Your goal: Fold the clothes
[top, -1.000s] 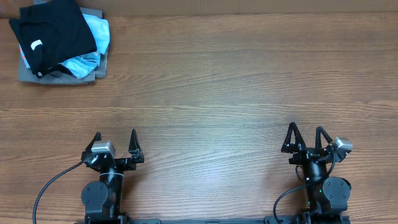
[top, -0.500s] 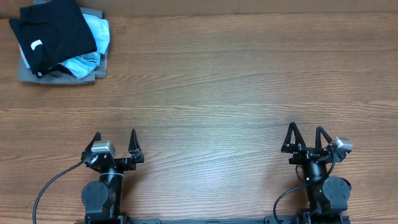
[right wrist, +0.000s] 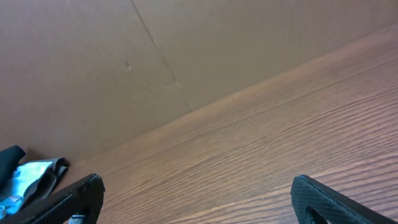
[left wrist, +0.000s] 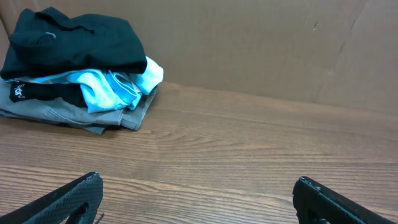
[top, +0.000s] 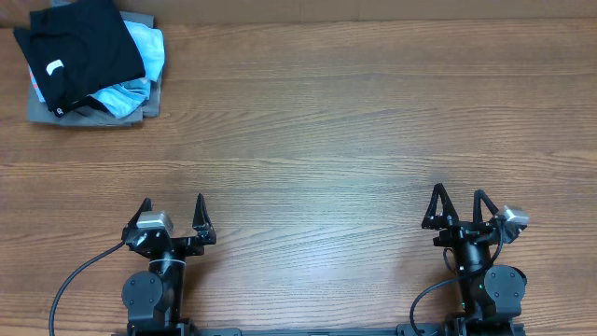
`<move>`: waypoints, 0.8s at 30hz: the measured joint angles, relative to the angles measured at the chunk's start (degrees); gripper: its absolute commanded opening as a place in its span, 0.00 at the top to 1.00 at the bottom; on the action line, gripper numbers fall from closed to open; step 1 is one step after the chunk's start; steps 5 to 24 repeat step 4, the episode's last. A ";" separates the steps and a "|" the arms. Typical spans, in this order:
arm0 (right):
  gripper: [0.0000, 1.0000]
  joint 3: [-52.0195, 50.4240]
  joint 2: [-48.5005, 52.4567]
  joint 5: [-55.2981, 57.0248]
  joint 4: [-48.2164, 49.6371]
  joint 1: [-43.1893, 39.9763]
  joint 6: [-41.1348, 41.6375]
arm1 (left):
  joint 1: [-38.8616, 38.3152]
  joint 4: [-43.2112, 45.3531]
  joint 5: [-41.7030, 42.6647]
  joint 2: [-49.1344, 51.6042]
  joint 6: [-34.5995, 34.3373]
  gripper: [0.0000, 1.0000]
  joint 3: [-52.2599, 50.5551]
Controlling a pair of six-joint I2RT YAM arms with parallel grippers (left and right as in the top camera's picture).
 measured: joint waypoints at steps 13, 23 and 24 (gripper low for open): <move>0.00 0.00 0.00 0.02 -0.02 0.00 0.00 | 0.00 0.00 0.00 0.00 -0.02 0.00 0.00; 0.00 0.00 0.00 0.02 -0.02 0.00 0.00 | 0.00 0.00 0.00 0.00 -0.02 0.00 0.00; 0.00 0.00 0.00 0.02 -0.02 0.00 0.00 | 0.00 0.00 0.00 0.00 -0.02 0.00 0.00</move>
